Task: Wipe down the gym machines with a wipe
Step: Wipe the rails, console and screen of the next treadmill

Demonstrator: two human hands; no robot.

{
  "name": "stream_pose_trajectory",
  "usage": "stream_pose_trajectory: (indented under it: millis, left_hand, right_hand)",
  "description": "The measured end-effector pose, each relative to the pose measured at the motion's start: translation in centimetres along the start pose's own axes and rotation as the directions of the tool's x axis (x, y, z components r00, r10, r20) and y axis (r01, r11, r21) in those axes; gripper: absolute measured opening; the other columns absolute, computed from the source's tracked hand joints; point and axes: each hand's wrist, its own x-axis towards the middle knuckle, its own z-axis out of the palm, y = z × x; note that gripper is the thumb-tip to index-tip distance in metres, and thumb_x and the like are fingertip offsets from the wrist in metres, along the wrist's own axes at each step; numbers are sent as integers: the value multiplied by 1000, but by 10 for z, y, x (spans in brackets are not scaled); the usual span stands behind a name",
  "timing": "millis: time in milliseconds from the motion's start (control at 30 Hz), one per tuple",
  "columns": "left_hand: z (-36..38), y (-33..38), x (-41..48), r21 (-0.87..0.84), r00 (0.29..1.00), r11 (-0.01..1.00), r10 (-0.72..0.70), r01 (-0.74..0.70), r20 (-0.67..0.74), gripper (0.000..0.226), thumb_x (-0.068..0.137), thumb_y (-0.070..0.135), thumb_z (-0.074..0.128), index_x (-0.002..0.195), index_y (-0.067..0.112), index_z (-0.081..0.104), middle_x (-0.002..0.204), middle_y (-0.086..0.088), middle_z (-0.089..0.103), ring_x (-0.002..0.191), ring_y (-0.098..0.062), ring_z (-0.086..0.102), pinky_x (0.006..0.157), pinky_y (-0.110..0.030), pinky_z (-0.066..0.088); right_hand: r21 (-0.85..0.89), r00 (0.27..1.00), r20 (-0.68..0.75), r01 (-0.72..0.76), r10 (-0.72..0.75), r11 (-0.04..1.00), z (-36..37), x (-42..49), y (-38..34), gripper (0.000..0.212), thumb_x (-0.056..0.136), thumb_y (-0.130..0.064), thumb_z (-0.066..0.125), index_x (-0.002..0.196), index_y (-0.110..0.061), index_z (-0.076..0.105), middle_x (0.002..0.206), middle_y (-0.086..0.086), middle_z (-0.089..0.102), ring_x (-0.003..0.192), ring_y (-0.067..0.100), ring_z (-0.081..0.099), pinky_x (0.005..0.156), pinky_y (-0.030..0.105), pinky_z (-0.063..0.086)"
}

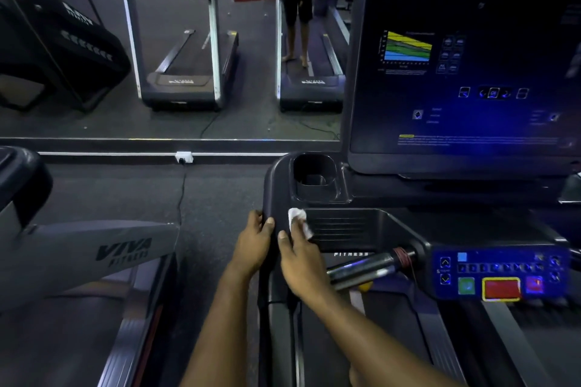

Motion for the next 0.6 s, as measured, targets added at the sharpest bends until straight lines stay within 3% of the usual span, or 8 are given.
stream_pose_trajectory:
  millis: [33, 100, 167, 300, 433, 500, 600]
  left_hand:
    - [-3, 0, 2, 4, 1000, 1000, -3, 3, 27, 15, 107, 30, 44, 118, 19, 47, 110, 6, 60, 95, -13, 59, 74, -26, 40]
    - [-6, -2, 4, 5, 998, 1000, -4, 3, 65, 17, 107, 32, 44, 120, 21, 45, 116, 7, 61, 100, -15, 58, 78, -27, 41]
    - [-7, -5, 4, -13, 996, 1000, -3, 5, 93, 20, 107, 34, 43, 124, 22, 44, 124, 4, 60, 109, -18, 58, 84, -29, 42]
    - [-7, -10, 5, -76, 991, 997, 10, 0, 133, 18, 108, 34, 43, 124, 26, 43, 129, 3, 62, 114, -15, 60, 84, -22, 45]
    - [-13, -12, 6, -78, 981, 997, 13, 3, 195, 17, 108, 35, 43, 124, 29, 39, 125, 8, 60, 117, -14, 59, 101, -35, 46]
    - [-14, -9, 5, -64, 976, 998, 9, 5, 220, 26, 108, 36, 42, 131, 26, 35, 127, 7, 57, 118, -15, 57, 102, -34, 45]
    - [-17, -5, 2, -58, 972, 998, 19, -5, 233, 25, 109, 35, 41, 130, 27, 32, 124, 9, 55, 113, -12, 57, 94, -26, 46]
  right_hand:
    - [44, 999, -13, -29, 29, 999, 3, -4, -2, 61, 106, -45, 37, 160, -21, 24, 147, 12, 53, 135, 30, 49, 107, 36, 40]
    - [137, 989, -99, -95, 109, 986, 1, -5, -5, 53, 104, -50, 37, 149, -23, 44, 122, 12, 68, 116, 34, 62, 88, 35, 46]
    - [207, 979, -117, -142, 169, 968, -4, -1, -9, 50, 105, -51, 36, 143, -23, 51, 122, 10, 69, 116, 31, 63, 91, 35, 46]
    - [103, 993, -32, -109, 113, 989, -2, -21, -14, 60, 106, -48, 35, 155, -14, 37, 153, 11, 47, 143, 25, 42, 116, 30, 31]
    - [255, 959, 186, -258, 215, 932, -2, -11, -26, 77, 102, -66, 21, 162, -20, 11, 168, 9, 15, 153, 26, 21, 121, 40, 19]
    - [283, 947, 174, -312, 271, 907, 3, -1, -35, 83, 99, -71, 18, 162, -21, 0, 170, 9, -4, 156, 28, 7, 124, 47, 13]
    - [322, 949, 161, -310, 271, 895, 8, -4, -34, 81, 99, -70, 17, 162, -23, -3, 169, 8, -8, 156, 27, 4, 123, 47, 10]
